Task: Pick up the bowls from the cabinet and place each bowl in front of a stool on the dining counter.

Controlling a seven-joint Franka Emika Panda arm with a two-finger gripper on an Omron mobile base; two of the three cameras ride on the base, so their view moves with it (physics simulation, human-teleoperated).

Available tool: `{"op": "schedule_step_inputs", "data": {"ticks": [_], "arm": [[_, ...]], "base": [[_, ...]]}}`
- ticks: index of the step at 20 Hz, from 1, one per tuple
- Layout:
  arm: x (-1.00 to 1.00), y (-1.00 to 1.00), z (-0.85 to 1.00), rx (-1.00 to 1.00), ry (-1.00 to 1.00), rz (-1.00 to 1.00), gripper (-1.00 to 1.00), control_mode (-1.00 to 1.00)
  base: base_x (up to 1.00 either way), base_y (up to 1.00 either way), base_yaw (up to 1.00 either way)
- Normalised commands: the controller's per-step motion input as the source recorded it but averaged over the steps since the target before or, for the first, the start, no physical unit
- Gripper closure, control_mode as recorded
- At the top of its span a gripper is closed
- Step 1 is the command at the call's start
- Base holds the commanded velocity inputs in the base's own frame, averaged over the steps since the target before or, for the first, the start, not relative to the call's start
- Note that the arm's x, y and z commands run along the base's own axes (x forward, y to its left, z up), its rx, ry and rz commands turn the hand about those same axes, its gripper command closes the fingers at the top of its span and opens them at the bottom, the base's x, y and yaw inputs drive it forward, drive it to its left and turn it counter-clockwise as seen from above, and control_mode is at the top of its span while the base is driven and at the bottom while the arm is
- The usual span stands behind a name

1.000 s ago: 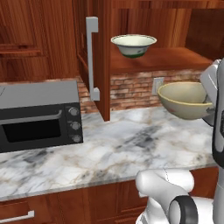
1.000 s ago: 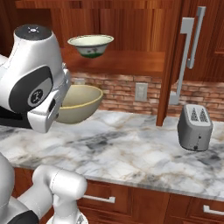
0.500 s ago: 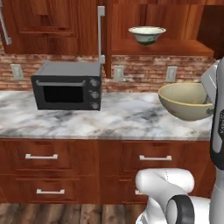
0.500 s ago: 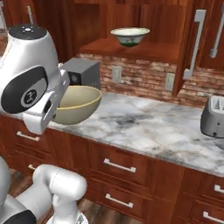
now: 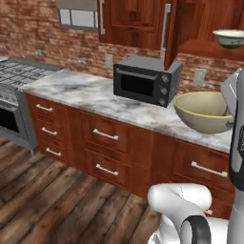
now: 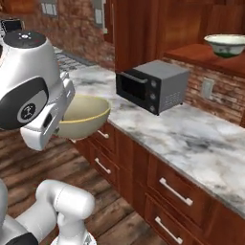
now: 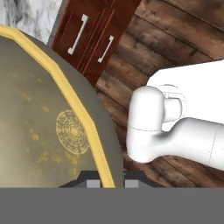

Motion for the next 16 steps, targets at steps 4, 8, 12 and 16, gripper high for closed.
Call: {"op": "schedule_step_inputs", "data": {"ticks": [4,8,12,16], "arm": [[0.0,0.0,0.0,0.0,0.0,0.0,1.0,1.0],[0.0,0.0,0.0,0.0,0.0,0.0,1.0,1.0],[0.0,0.0,0.0,0.0,0.0,0.0,1.0,1.0],[0.0,0.0,0.0,0.0,0.0,0.0,1.0,1.0]], "base": [[-0.19,0.0,1.0],[-0.11,0.0,1.0],[-0.04,0.01,1.0],[0.0,0.21,0.87]]}}
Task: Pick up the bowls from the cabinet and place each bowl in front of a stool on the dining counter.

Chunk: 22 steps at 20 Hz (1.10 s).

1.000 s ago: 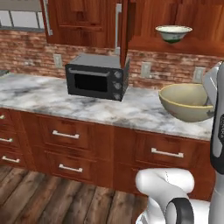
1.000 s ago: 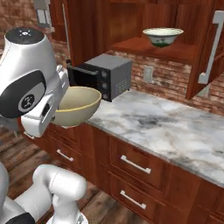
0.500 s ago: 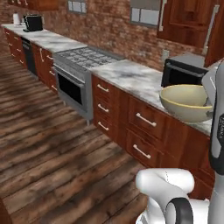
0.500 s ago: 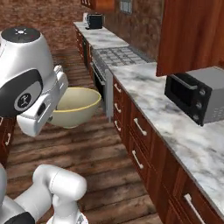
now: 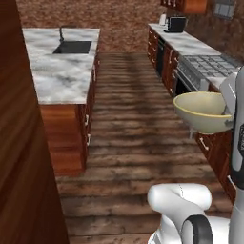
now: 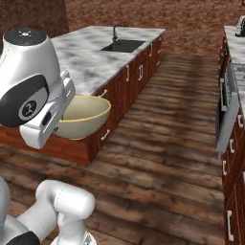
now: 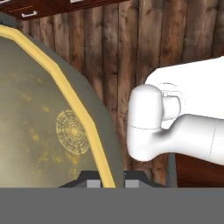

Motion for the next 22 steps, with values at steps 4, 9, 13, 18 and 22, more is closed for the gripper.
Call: {"op": "schedule_step_inputs", "data": {"ticks": [4,9,13,18,22], "arm": [[0.0,0.0,0.0,0.0,0.0,0.0,1.0,1.0],[0.0,0.0,0.0,0.0,0.0,0.0,1.0,1.0],[0.0,0.0,0.0,0.0,0.0,0.0,1.0,1.0],[0.0,0.0,0.0,0.0,0.0,0.0,1.0,1.0],[0.0,0.0,0.0,0.0,0.0,0.0,1.0,1.0]], "base": [[0.33,0.72,0.49],[0.96,0.49,0.21],[1.0,-0.1,0.27],[1.0,-0.29,0.43],[0.7,-0.16,0.84]]}}
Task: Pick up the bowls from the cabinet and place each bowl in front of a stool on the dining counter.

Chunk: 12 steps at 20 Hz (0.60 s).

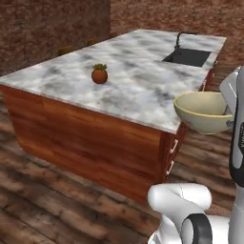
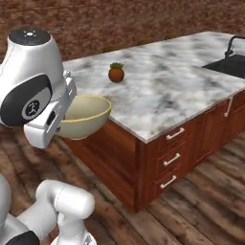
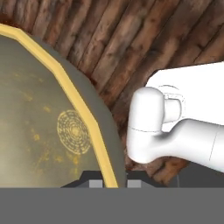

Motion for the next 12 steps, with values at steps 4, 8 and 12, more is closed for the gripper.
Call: {"op": "schedule_step_inputs", "data": {"ticks": [4,8,12], "arm": [[0.0,0.0,0.0,0.0,0.0,0.0,1.0,1.0],[0.0,0.0,0.0,0.0,0.0,0.0,1.0,1.0],[0.0,0.0,0.0,0.0,0.0,0.0,1.0,1.0]], "base": [[0.64,-0.01,0.83],[0.74,0.0,0.76],[0.67,0.0,0.8]]}}
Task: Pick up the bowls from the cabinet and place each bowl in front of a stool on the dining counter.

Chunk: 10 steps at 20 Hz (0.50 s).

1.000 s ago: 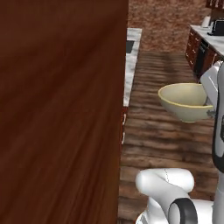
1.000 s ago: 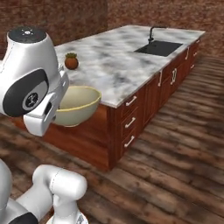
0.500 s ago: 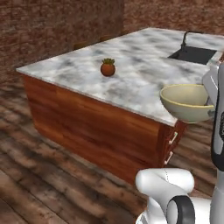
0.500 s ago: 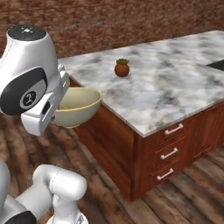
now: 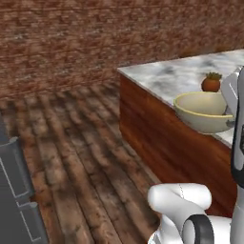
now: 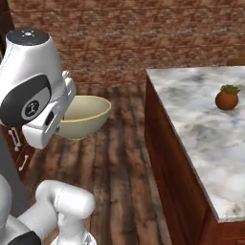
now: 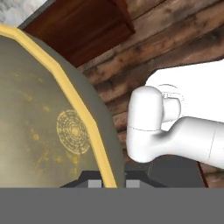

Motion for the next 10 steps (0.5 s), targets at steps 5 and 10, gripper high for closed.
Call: {"op": "schedule_step_inputs", "data": {"ticks": [5,10], "arm": [[0.0,0.0,0.0,0.0,0.0,0.0,1.0,1.0],[0.0,0.0,0.0,0.0,0.0,0.0,1.0,1.0]], "base": [[0.83,0.04,0.73],[0.95,0.37,0.32]]}}
